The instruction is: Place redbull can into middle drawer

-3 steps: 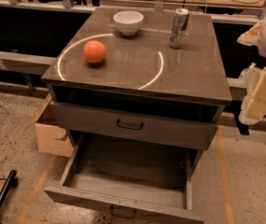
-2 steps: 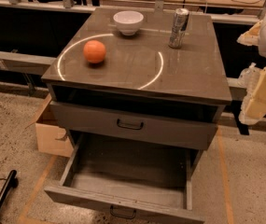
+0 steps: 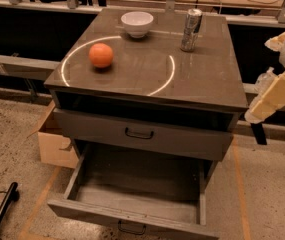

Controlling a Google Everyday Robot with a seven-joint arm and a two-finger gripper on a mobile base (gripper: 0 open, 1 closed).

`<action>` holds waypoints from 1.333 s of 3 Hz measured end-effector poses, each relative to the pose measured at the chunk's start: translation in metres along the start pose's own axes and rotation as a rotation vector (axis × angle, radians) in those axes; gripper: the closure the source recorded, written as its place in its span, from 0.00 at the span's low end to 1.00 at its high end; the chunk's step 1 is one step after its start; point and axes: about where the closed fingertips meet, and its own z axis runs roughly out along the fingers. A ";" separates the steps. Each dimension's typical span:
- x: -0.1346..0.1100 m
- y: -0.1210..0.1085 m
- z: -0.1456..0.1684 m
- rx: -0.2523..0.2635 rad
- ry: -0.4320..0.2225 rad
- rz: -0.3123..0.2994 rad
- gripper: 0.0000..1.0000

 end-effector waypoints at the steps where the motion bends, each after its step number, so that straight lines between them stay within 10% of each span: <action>1: 0.010 -0.052 0.022 0.083 -0.154 0.127 0.00; 4: -0.022 -0.200 0.110 0.228 -0.617 0.321 0.00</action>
Offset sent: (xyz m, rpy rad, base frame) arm 0.1665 -0.0795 0.0106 0.6178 -0.4128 -0.1925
